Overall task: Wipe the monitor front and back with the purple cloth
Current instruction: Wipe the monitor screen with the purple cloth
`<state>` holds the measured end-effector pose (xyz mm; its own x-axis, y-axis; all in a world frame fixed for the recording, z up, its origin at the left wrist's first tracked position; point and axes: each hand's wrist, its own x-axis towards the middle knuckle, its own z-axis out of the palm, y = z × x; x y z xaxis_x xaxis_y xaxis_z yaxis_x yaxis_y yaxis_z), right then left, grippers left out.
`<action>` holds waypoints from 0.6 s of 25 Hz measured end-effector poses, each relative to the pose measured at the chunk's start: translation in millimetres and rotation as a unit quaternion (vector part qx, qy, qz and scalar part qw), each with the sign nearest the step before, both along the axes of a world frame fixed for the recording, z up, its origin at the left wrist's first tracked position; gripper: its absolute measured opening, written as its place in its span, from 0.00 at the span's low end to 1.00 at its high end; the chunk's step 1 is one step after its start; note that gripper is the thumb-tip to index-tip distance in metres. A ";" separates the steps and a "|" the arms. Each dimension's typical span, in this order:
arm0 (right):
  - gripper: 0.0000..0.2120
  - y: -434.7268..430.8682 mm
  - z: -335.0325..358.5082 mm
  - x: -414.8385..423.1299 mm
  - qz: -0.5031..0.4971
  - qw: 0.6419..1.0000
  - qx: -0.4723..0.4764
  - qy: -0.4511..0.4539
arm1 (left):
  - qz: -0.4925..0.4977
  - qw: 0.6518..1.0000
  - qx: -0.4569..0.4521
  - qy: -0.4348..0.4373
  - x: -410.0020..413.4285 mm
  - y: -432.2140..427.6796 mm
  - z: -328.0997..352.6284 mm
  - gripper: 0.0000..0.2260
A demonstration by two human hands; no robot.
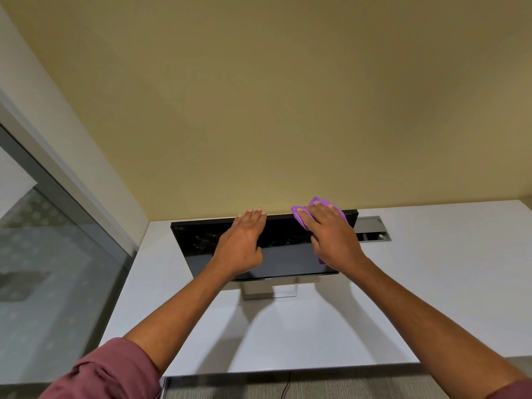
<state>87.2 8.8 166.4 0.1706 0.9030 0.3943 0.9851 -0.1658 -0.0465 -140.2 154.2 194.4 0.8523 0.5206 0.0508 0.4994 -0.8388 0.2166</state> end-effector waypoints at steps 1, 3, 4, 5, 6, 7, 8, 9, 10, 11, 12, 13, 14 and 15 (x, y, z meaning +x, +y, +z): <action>0.33 -5.2 -1.2 9.3 0.002 1.000 0.005 -0.001 | 0.001 1.000 0.000 0.003 2.9 -2.4 0.8 0.40; 0.34 -14.2 -4.4 26.2 0.010 1.000 0.016 -0.001 | 0.002 1.000 0.001 0.011 8.0 -6.5 2.0 0.40; 0.35 -18.1 -5.7 33.4 0.012 1.000 0.021 -0.001 | 0.001 1.000 0.001 0.016 10.3 -8.2 2.4 0.41; 0.37 -22.2 -7.5 41.1 0.012 1.000 0.023 0.001 | -0.001 1.000 0.001 0.022 13.7 -10.9 2.4 0.41; 0.40 -26.3 -8.4 47.1 0.010 1.000 0.021 0.003 | -0.003 1.000 0.000 0.028 16.8 -13.1 2.1 0.42; 0.43 -29.6 -10.1 53.1 0.009 1.000 0.019 0.009 | -0.004 0.999 0.000 0.032 19.8 -14.7 1.9 0.42; 0.45 -33.3 -11.8 59.8 0.011 1.000 0.019 0.017 | -0.004 0.999 -0.002 0.035 23.3 -16.5 1.9 0.42; 0.45 -36.9 -14.2 66.5 0.017 0.999 0.025 0.030 | -0.003 0.999 -0.003 0.037 26.9 -18.2 1.9 0.42; 0.43 -41.6 -17.8 72.7 0.022 0.998 0.038 0.054 | -0.003 0.999 -0.004 0.038 31.0 -20.7 1.9 0.42; 0.41 -46.3 -21.4 77.5 0.022 0.994 0.055 0.094 | -0.005 0.999 -0.003 0.039 35.1 -23.2 1.7 0.43; 0.39 -50.5 -24.5 80.3 0.014 0.986 0.070 0.149 | -0.007 0.999 -0.002 0.040 38.9 -26.0 1.1 0.43; 0.37 -53.7 -27.5 81.3 -0.001 0.975 0.082 0.205 | -0.009 0.999 0.000 0.042 42.6 -29.4 0.0 0.43; 0.35 -56.0 -29.2 79.5 -0.019 0.962 0.094 0.257 | -0.012 0.999 0.003 0.044 45.9 -33.1 -1.0 0.43; 0.35 -57.0 -29.5 77.2 -0.037 0.945 0.105 0.308 | -0.016 0.999 0.009 0.048 49.8 -36.9 -2.1 0.44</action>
